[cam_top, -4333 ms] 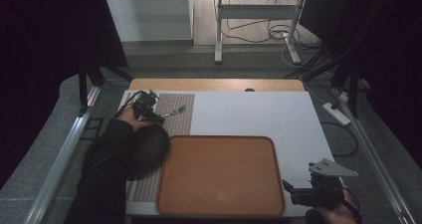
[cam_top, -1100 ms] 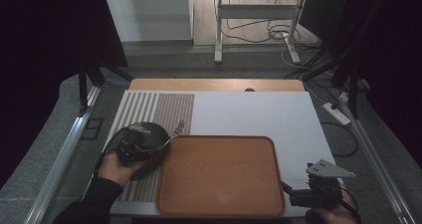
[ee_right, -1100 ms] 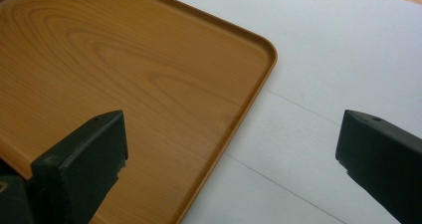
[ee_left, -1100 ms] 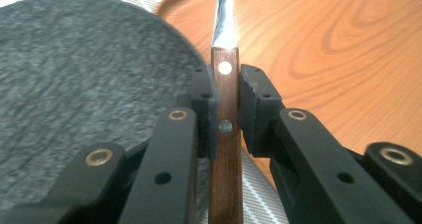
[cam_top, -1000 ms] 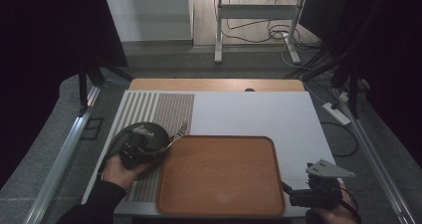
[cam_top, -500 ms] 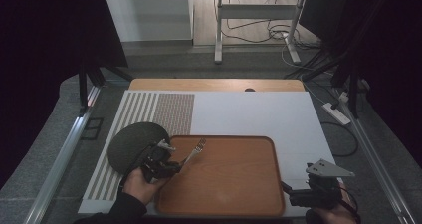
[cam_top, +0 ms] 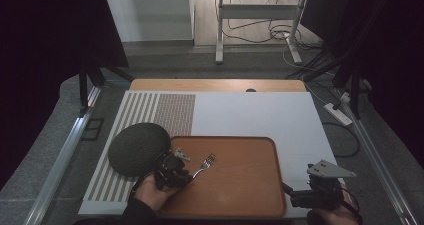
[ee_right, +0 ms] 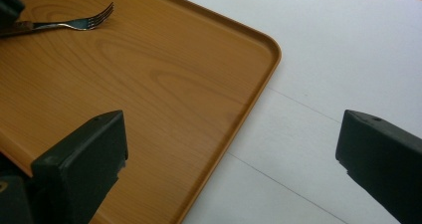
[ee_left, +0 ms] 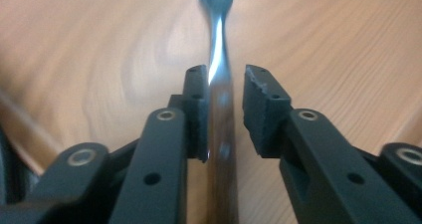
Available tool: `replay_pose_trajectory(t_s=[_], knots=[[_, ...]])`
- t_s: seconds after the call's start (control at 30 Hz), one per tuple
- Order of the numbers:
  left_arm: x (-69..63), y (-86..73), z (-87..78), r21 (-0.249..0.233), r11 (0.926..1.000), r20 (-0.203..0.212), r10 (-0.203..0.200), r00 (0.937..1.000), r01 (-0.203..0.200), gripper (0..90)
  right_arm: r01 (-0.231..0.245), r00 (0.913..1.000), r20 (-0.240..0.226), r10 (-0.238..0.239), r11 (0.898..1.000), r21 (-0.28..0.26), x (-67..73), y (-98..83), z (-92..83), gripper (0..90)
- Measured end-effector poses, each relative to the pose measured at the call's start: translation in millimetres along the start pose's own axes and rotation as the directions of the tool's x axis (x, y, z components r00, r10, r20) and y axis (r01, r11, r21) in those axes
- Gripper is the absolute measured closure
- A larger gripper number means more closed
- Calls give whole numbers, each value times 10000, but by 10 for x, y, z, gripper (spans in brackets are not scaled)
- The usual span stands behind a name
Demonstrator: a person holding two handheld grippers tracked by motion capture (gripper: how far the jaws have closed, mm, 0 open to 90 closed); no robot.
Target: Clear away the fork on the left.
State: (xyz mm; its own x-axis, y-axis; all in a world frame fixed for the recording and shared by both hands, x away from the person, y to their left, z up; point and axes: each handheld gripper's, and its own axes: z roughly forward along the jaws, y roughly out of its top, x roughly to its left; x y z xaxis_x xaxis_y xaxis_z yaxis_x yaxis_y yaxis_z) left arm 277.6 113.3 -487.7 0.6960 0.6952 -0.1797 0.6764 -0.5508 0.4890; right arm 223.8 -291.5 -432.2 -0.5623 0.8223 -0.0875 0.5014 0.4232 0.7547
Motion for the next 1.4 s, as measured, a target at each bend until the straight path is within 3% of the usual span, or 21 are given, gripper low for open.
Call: replay_pose_trajectory(t_s=[0.1, 0.3, 0.4, 0.53, 0.67, 0.93, 1.4], knots=[[16, 127, 15, -54, 9999, 589, 124, 9982, -121, 881, -36, 10000, -11, 36, 10000, 19, -2, 1, 5, 3], [-40, 269, 217, 487, 9966, 617, 637, 9961, -667, 888, -41, 10000, 12, 41, 10000, 47, -3, 0, 6, 3], [-50, 294, 321, 694, 9932, 392, 912, 9951, -938, 888, -87, 10000, 0, 87, 10000, 5, -6, -1, 1, 3], [-17, 307, 407, 843, 9917, 276, 947, 9951, -968, 887, -45, 10000, 5, 45, 10000, -17, -3, -3, -1, 4], [40, 292, 381, 847, 9928, -76, 853, 9963, -844, 887, -64, 10000, 1, 64, 10000, -46, -7, -5, -6, 3], [306, 213, 305, 675, 9977, -243, 85, 9997, -69, 886, -137, 9999, -47, 136, 9998, -106, -13, -7, -12, 3], [575, 121, 209, 681, 9947, -449, -745, 9962, 774, 885, -163, 9998, -82, 162, 9998, -146, -18, -9, -15, 3]])
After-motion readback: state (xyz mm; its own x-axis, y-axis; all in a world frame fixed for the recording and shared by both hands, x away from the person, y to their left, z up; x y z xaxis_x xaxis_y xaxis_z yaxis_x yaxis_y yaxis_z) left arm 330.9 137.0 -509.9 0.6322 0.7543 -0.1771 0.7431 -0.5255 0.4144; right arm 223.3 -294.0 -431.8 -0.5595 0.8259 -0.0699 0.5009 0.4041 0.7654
